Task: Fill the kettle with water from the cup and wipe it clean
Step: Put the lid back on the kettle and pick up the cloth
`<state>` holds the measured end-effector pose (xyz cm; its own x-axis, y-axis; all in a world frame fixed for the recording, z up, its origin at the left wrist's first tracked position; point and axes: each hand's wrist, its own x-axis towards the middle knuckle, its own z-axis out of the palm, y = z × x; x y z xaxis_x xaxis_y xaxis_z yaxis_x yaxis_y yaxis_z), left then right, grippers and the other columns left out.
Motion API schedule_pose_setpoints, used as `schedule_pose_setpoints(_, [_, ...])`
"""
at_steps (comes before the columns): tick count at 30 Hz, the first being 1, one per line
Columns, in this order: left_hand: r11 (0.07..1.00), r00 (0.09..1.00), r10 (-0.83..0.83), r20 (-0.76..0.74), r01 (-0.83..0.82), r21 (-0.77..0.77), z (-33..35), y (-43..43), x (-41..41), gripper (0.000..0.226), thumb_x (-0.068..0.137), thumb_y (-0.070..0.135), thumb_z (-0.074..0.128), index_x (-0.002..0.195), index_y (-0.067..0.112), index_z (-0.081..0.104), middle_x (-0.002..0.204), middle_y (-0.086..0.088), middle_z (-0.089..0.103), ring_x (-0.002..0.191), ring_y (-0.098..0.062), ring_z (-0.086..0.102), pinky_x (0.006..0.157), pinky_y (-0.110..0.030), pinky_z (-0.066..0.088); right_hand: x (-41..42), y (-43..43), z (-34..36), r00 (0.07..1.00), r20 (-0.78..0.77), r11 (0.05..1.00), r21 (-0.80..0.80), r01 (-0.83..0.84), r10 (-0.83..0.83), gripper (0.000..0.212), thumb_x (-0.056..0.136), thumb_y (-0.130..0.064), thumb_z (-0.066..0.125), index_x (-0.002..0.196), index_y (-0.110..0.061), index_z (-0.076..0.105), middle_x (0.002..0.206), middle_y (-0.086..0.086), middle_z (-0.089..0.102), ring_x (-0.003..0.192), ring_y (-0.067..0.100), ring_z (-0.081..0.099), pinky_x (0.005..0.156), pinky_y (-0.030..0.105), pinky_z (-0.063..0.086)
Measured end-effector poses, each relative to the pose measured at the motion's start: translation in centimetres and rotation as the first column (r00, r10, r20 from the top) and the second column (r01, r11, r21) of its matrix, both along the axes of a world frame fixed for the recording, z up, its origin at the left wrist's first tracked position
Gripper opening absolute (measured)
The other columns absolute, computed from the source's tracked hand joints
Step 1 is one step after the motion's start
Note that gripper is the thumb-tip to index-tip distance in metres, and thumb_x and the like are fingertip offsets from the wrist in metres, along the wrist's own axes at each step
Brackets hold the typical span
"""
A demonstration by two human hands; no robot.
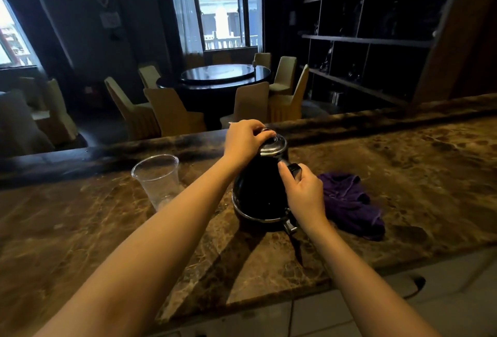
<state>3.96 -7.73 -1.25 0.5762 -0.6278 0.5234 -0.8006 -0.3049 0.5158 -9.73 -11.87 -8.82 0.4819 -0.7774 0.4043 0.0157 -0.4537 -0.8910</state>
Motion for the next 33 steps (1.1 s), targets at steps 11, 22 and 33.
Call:
schedule_pose_setpoints(11, [0.999, 0.998, -0.023, 0.058, 0.020, 0.047, -0.3, -0.1, 0.8, 0.028, 0.079, 0.034, 0.066, 0.086, 0.007, 0.070, 0.081, -0.008, 0.070, 0.068, -0.012, 0.055, 0.055, -0.016, 0.036, 0.3, 1.3, 0.0, 0.998, 0.000, 0.998, -0.007, 0.065, -0.065, 0.041, 0.087, -0.035, 0.057, 0.056, -0.023, 0.033, 0.049, -0.008, 0.036, 0.043, 0.004, 0.044, 0.043, 0.021, 0.030])
schedule_pose_setpoints(22, [0.970, 0.986, -0.128, 0.111, 0.101, 0.220, 1.1, 0.8, 1.9, 0.033, 0.081, 0.033, 0.064, 0.106, 0.012, 0.068, 0.106, -0.007, 0.071, 0.099, -0.019, 0.063, 0.079, -0.019, 0.042, 2.2, 5.6, 0.0, 0.987, -0.117, 0.994, 0.005, -0.110, 0.110, 0.031, 0.093, -0.034, 0.043, 0.105, -0.006, 0.043, 0.084, 0.003, 0.054, 0.076, 0.016, 0.054, 0.058, 0.023, 0.038])
schedule_pose_setpoints(33, [0.936, 0.902, 0.022, -0.430, -0.170, -0.309, -7.4, 6.3, -6.6, 0.028, 0.085, 0.041, 0.055, 0.102, 0.019, 0.053, 0.078, 0.000, 0.063, 0.071, -0.010, 0.062, 0.071, -0.024, 0.053, -4.8, -7.2, -3.2, 0.814, -0.512, 0.925, -0.371, 0.079, -0.275, 0.044, 0.091, -0.039, 0.043, 0.125, -0.011, 0.048, 0.128, 0.014, 0.054, 0.121, 0.034, 0.040, 0.100, 0.045, 0.033])
